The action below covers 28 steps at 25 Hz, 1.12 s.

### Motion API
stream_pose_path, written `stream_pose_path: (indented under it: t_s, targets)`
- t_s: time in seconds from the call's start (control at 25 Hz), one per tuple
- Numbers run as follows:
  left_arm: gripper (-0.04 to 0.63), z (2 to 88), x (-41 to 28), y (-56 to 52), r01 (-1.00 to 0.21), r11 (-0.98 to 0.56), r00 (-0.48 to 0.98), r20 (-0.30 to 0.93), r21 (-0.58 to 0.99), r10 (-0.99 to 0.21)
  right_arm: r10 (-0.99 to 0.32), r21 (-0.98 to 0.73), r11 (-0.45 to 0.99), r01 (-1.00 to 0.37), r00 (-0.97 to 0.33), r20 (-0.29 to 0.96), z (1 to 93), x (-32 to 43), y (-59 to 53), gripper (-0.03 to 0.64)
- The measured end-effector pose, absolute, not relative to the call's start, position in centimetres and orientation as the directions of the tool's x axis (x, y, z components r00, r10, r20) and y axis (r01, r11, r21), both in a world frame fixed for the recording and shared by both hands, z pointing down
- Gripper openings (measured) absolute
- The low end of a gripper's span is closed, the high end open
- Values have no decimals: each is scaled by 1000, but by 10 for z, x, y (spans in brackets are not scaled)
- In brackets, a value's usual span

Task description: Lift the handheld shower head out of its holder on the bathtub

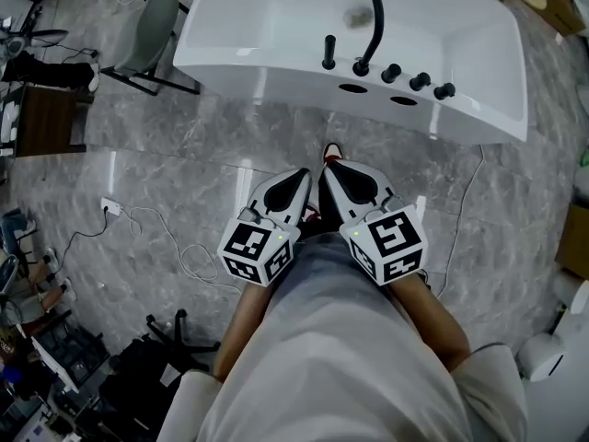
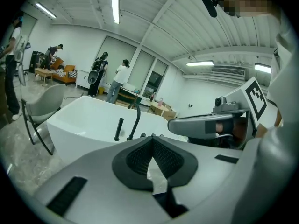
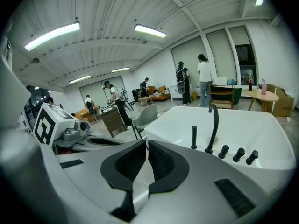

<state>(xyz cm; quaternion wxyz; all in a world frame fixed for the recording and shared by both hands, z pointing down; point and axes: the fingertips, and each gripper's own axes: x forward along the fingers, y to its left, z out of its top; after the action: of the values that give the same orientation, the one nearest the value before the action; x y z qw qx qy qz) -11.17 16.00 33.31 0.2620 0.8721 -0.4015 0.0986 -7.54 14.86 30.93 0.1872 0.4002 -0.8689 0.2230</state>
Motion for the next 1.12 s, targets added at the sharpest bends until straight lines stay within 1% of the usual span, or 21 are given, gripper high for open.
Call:
stream_pose_path:
  t_s: [0.16, 0.36, 0.6, 0.96, 1.12]
  targets:
    - [6, 338, -109, 127, -760, -533, 649, 404, 371, -644, -613, -249, 567, -785, -605, 509, 314, -69, 112, 22]
    - [6, 349, -97, 93, -740, -549, 673, 430, 390, -602, -607, -266, 542, -797, -590, 532, 325, -60, 74, 22]
    - [6, 347, -80, 39, -730, -567, 683, 432, 380, -590, -625, -263, 526, -809, -577, 525, 323, -42, 22, 23]
    - [6, 333, -65, -30, -785, -532, 619, 398, 317, -677, -642, -253, 557, -791, -603, 473, 318, -20, -40, 23]
    - [6, 327, -61, -47, -796, -527, 606, 387, 299, -696, -647, -262, 558, -788, -610, 458, 318, -7, -56, 25]
